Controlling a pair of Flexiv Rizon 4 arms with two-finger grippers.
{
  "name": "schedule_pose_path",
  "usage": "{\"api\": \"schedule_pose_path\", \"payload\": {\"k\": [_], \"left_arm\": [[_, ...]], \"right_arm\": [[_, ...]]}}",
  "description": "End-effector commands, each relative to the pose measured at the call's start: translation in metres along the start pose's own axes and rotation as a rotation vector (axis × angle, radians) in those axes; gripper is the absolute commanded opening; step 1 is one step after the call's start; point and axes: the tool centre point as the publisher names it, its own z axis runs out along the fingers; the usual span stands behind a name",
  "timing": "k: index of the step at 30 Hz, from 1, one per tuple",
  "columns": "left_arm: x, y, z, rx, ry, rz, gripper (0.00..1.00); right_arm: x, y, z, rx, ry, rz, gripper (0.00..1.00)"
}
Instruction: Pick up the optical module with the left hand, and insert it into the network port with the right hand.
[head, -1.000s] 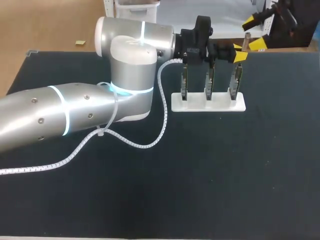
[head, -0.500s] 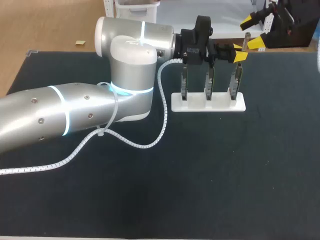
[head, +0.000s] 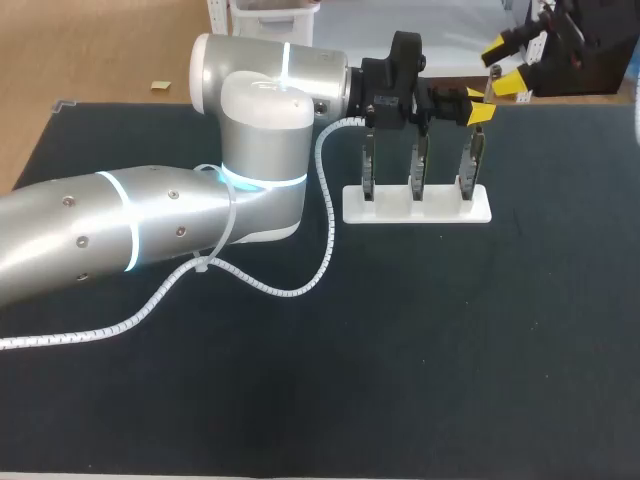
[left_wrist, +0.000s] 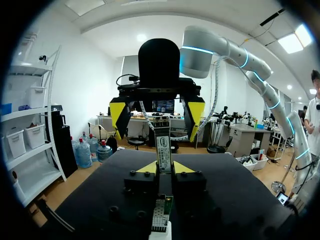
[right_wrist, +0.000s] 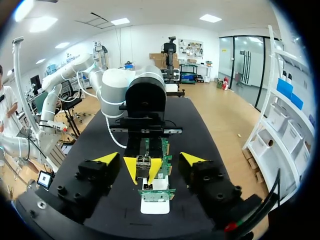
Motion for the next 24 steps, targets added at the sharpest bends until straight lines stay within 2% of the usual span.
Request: {"api": "schedule_pose_path", "payload": {"k": [1, 18, 19, 20, 21, 24], "left_arm": [[-0.0007, 0.0007, 0.0005, 0.000, 0.004, -0.002, 0.00], [-0.0007, 0.0007, 0.0005, 0.000, 0.004, -0.002, 0.00], [-0.0007, 0.0007, 0.0005, 0.000, 0.004, -0.002, 0.08], [-0.0007, 0.0007, 0.0005, 0.000, 0.004, -0.002, 0.80], [-0.0007, 0.0007, 0.0005, 0.000, 0.004, -0.002, 1.00], [-0.0007, 0.0007, 0.0005, 0.000, 0.004, -0.002, 1.00]], "right_arm": [[0.0000, 0.0014, 0.0008, 0.003, 0.001, -0.001, 0.00], [-0.0002, 0.0039, 0.0023, -0.007, -0.004, -0.005, 0.00], [-0.0003, 0.0041, 0.0024, -0.007, -0.004, -0.006, 0.00], [-0.0003, 0.0042, 0.0024, -0.007, -0.003, -0.006, 0.00], [-0.0003, 0.0043, 0.0024, -0.007, -0.003, -0.007, 0.00], [-0.0002, 0.0047, 0.0023, -0.007, -0.003, -0.007, 0.00]]}}
